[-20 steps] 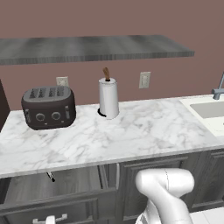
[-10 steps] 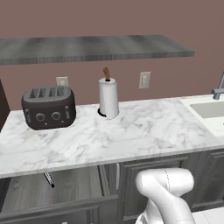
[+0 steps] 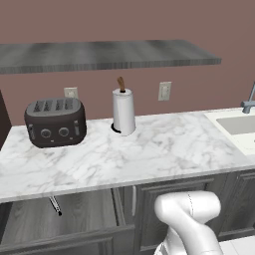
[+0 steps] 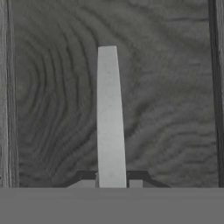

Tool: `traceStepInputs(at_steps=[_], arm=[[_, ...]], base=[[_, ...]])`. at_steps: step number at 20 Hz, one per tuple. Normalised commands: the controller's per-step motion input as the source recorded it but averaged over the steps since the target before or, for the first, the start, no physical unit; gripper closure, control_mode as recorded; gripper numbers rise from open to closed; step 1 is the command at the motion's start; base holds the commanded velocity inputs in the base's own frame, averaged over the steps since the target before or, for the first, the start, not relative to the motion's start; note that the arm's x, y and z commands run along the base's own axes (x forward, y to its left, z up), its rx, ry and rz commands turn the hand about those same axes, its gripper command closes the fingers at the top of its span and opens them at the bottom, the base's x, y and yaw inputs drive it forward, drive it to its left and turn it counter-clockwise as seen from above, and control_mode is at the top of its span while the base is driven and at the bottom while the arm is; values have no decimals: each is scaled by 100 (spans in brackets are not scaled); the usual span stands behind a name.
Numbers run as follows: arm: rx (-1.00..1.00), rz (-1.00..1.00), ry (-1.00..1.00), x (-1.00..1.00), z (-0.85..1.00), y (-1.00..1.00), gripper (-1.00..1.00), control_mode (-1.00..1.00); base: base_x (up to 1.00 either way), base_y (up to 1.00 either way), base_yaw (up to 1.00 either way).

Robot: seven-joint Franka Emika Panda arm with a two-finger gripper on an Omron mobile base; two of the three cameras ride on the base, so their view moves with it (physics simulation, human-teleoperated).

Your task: Take the tongs from the drawer on the left and place them on the dining counter next to the tray containing the kebab skewer.

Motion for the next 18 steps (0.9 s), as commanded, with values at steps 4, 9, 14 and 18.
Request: traceStepInputs(at_steps=[4,9,14,18], arm=[[0,0,0,-1,0,0,-100,-100],[0,0,0,-16,1,0,-100,-100],[0,-1,0,-23,18,-1,-100,-100],[2,-3,0,-25,46,-16,-100,-100]], base=[[0,0,0],[0,0,0],[0,0,0],[0,0,0]])
